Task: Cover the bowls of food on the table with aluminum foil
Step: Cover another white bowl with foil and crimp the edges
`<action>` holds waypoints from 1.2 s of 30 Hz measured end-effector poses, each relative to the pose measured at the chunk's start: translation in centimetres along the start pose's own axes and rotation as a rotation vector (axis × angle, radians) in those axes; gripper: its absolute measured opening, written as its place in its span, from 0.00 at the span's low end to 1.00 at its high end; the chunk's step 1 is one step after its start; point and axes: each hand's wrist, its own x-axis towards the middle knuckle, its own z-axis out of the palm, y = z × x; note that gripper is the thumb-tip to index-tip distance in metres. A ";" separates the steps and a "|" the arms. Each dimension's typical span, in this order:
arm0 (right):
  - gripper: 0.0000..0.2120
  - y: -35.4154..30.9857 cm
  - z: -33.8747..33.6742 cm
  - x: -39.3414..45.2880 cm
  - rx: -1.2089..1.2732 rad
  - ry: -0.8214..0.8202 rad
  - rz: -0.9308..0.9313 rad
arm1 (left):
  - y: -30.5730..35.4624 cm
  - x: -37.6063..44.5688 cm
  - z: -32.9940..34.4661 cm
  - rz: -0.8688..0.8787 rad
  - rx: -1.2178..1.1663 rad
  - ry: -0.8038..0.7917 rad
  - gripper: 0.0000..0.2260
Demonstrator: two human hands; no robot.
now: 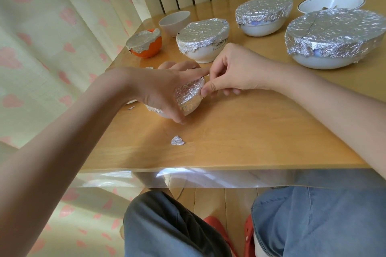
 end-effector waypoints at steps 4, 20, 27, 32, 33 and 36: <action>0.15 0.0 0.2 0.1 -0.026 -0.007 0.024 | 0.1 -0.1 0.0 -0.006 0.001 0.007 0.52; 0.15 -0.2 -0.5 -1.7 -0.502 -0.041 -0.020 | 0.5 -0.7 -0.3 -0.156 -0.041 0.001 0.64; 0.23 -1.5 2.4 -2.0 -0.426 0.161 -0.097 | -0.7 -0.7 0.1 -0.009 -0.075 -0.026 0.58; 0.17 -0.8 2.6 -1.5 -0.245 0.113 -0.128 | -1.4 -0.2 0.3 0.028 -0.099 -0.006 0.56; 0.16 -0.8 2.5 -1.5 -0.194 0.097 -0.124 | -1.4 -0.2 0.2 0.028 -0.097 -0.010 0.56; 0.14 -0.8 2.4 -1.4 -0.066 0.058 -0.083 | -1.2 -0.3 0.2 0.032 -0.074 -0.015 0.55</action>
